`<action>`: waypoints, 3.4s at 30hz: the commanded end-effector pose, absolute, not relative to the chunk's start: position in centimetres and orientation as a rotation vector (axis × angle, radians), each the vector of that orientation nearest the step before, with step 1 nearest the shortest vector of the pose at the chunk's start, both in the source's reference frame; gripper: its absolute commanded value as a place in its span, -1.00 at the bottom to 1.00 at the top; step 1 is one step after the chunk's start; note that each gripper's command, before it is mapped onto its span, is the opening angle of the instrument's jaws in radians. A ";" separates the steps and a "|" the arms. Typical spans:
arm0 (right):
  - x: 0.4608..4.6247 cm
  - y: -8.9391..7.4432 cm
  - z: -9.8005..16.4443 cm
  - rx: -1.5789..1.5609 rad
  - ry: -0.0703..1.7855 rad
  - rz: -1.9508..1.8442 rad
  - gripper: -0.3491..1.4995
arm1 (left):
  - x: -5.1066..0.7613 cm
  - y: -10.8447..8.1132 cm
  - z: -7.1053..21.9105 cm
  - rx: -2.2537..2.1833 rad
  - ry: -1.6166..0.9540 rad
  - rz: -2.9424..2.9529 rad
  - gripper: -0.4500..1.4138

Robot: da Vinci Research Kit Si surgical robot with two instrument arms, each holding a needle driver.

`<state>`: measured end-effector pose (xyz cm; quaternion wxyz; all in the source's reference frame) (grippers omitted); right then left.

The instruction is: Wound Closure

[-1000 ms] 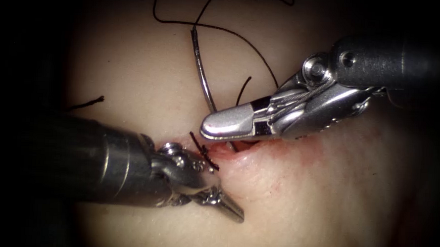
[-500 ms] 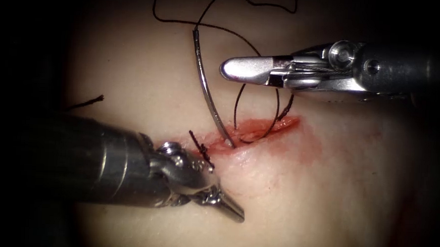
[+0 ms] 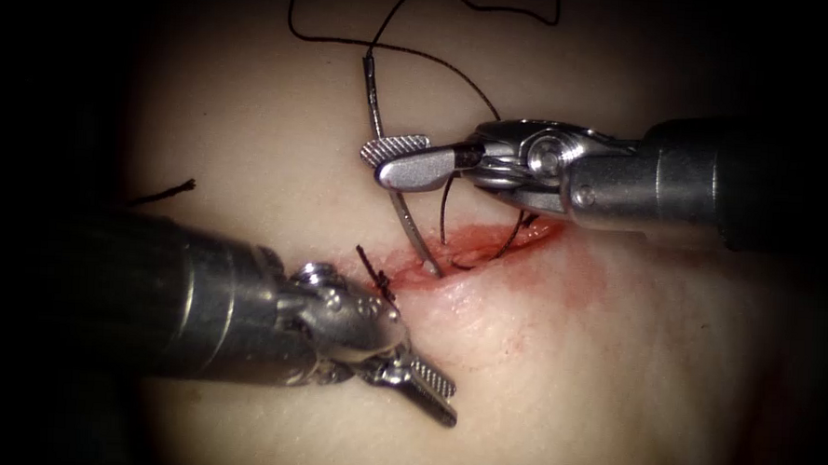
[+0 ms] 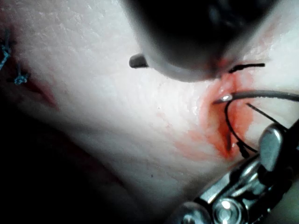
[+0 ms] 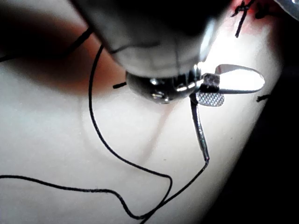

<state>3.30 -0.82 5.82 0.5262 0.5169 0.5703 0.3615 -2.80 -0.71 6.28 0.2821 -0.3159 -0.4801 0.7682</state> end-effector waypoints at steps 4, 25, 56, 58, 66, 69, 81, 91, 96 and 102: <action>3.09 -0.6 5.6 1.199 1.339 0.883 0.24 | -2.84 -0.7 6.3 -0.847 -1.287 2.057 -0.24; 3.36 -0.5 6.3 0.942 1.310 0.832 0.24 | -2.85 -0.7 6.3 -0.849 -1.288 2.054 -0.30; 3.31 -0.6 6.0 1.099 1.249 0.990 -1.00 | -2.85 -0.7 6.3 -0.849 -1.288 2.055 -0.42; 3.31 -0.6 5.9 1.086 1.291 0.965 -1.00 | -2.85 -0.7 6.3 -0.849 -1.288 2.055 -0.44; 3.30 -0.6 5.7 0.994 1.522 0.840 -1.00 | -2.85 -0.7 6.3 -0.849 -1.288 2.055 -0.44; 3.22 -0.6 5.5 0.958 1.607 0.817 -1.00 | -2.85 -0.7 6.3 -0.849 -1.288 2.055 -0.44; 3.04 -0.8 5.3 1.007 1.591 0.885 -1.00 | -2.83 -0.7 6.4 -0.849 -1.289 2.058 -0.44; 3.01 -0.9 5.2 1.196 1.452 1.140 -1.00 | -2.83 -0.7 6.3 -0.849 -1.289 2.058 -0.46; 3.01 -1.0 5.2 1.225 1.407 1.165 -1.00 | -2.83 -0.7 6.3 -0.849 -1.289 2.058 -0.46; 3.07 -1.0 5.2 1.248 1.401 1.176 -1.00 | -2.83 -0.7 6.3 -0.849 -1.289 2.057 -0.46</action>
